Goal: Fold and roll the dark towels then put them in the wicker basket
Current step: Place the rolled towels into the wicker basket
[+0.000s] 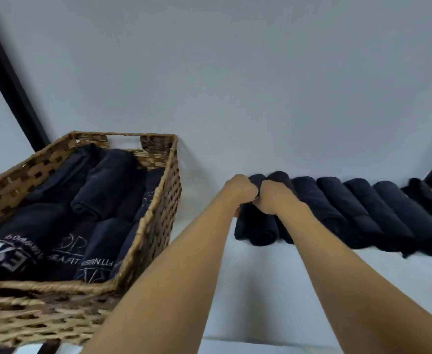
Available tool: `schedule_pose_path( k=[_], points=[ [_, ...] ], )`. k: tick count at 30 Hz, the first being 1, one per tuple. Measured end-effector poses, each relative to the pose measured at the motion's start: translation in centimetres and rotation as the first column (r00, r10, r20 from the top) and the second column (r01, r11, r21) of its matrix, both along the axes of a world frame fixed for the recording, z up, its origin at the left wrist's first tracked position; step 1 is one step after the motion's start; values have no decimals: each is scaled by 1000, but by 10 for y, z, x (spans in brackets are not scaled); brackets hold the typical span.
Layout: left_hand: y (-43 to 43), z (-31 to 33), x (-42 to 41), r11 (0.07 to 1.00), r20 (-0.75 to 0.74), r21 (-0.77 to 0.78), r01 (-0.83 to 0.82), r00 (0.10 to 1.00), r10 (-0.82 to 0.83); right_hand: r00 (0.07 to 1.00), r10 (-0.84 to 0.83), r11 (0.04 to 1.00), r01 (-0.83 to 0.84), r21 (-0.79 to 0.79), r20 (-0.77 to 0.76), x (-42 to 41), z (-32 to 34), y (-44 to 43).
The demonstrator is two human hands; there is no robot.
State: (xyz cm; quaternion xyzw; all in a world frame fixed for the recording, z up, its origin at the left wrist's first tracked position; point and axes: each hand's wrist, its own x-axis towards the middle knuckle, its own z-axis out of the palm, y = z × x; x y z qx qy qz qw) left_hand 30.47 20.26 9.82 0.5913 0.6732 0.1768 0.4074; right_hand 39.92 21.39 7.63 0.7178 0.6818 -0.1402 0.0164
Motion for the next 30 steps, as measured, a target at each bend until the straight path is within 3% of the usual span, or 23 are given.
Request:
schedule_pose_path(
  k=[5, 9, 13, 15, 19, 21, 23, 26, 30],
  points=[
    [10, -37, 20, 991, 78, -78, -108, 990, 114, 990, -39, 997, 48, 64, -134, 8, -29, 5],
    [3, -35, 15, 982, 150, -107, -154, 974, 169, 949, -163, 986, 168, -3, -271, -2, -32, 9],
    [4, -9, 4, 990, 77, -22, -137, 987, 138, 882, -177, 978, 206, 19, -436, -10, -13, 13],
    [8, 25, -10, 991, -71, 115, -69, 994, 78, 795, -118, 973, 213, 92, -595, -21, 15, 13],
    [-8, 122, -58, 924, -357, 360, 129, 934, 9, 503, 104, 961, 170, 216, -858, -66, 91, -8],
    [-17, 151, -92, 908, -396, 390, 151, 918, 17, 374, 180, 970, 86, 227, -910, -98, 116, -17],
    [-17, 158, -131, 927, -341, 362, 96, 939, 36, 305, 191, 979, 12, 205, -933, -131, 126, -18],
    [-8, 138, -182, 941, -214, 339, -17, 972, 95, 357, 189, 982, -75, 174, -915, -179, 119, -10],
    [9, 87, -224, 933, 84, 287, -218, 976, 202, 560, 144, 988, -123, 90, -816, -221, 94, 13]
  ],
)
